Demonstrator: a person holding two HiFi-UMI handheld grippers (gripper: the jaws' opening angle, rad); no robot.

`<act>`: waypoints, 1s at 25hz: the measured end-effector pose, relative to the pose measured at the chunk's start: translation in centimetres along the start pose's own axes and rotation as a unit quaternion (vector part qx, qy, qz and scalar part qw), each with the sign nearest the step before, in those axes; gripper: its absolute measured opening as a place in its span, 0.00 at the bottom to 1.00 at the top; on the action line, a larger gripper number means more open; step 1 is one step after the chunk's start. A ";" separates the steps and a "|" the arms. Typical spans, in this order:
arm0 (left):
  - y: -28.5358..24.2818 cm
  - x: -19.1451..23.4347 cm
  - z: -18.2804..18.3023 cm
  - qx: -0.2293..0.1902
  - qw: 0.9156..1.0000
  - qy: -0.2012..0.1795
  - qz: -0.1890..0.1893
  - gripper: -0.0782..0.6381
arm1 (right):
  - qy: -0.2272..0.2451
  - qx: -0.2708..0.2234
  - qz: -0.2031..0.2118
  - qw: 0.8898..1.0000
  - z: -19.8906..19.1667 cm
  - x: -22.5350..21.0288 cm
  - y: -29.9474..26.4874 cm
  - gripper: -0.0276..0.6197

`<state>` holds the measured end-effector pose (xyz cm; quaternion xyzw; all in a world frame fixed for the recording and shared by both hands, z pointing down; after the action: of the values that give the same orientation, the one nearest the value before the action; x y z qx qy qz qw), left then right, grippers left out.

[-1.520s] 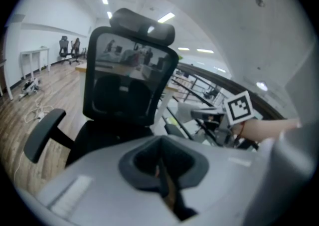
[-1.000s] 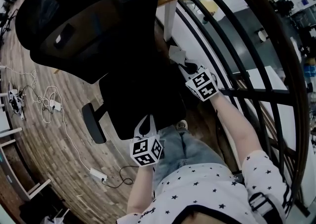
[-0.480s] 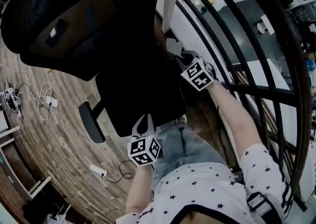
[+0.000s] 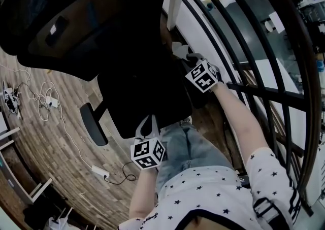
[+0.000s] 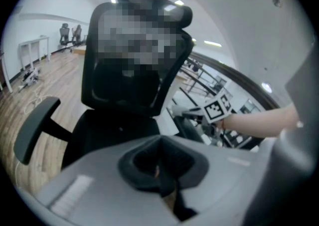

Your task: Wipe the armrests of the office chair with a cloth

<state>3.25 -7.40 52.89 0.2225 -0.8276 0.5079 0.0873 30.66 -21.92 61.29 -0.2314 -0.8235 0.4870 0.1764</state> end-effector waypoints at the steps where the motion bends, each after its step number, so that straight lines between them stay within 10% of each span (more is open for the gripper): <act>1: 0.0 0.0 0.0 0.000 1.000 0.000 0.000 0.12 | -0.002 0.002 0.002 1.000 -0.1 0.1 -0.1 0.09; 25: 0.6 -1.1 -0.4 -0.007 1.000 0.003 -0.001 0.12 | -0.012 0.029 0.011 0.999 -1.1 1.0 -0.5 0.09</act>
<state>3.89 -6.48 52.23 0.2217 -0.8304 0.5029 0.0916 30.32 -20.78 62.36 -0.2294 -0.8087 0.5151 0.1673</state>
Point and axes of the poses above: the fingertips, and each gripper's own axes: y backward along the fingers, x to its left, z out of its top, the point moved 9 cm from there along y, backward along the fingers, and after that the axes turned 11 degrees about x, right-handed, at the moved point
